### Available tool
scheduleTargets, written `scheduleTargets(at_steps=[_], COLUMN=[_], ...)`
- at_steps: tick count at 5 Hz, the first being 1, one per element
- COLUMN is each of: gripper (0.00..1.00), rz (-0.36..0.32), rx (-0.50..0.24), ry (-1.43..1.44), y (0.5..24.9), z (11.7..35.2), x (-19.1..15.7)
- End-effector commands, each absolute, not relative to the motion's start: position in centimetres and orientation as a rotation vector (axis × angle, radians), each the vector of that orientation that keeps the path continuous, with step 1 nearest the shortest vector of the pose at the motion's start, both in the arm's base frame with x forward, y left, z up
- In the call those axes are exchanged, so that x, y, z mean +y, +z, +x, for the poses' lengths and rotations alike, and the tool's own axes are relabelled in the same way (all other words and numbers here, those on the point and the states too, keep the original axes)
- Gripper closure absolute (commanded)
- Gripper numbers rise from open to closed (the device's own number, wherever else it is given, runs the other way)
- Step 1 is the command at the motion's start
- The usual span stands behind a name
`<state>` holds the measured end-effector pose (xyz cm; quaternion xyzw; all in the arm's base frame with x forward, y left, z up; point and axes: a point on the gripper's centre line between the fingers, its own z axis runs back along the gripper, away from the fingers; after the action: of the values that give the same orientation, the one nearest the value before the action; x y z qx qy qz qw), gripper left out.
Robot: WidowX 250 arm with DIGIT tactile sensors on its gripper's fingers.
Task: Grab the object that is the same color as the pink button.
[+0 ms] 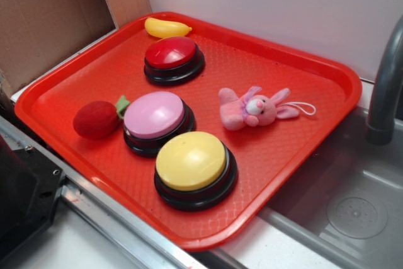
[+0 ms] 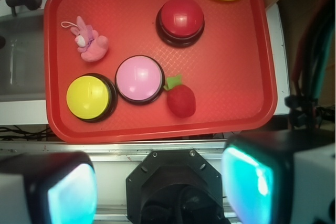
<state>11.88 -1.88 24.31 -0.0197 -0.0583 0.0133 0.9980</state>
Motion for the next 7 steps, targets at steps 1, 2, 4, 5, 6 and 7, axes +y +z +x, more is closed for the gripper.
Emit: scheduleTargets(at_steps=[1, 2, 4, 5, 6, 7], gripper=[0.0, 0.0, 0.0, 0.0, 0.0, 0.0], rz=[-0.039, -0.054, -0.006, -0.035, -0.071, -0.071], rx=[-0.117, -0.115, -0.169, -0.219, -0.262, -0.281], ry=[0.027, -0.062, -0.217, -0.333, -0.404, -0.459], y=[24.3, 23.9, 21.3, 19.1, 16.2, 13.1], z=[11.9, 14.2, 20.2, 23.2, 25.3, 25.8], x=[-1.9, -2.7, -5.6, -7.5, -10.0, -12.1])
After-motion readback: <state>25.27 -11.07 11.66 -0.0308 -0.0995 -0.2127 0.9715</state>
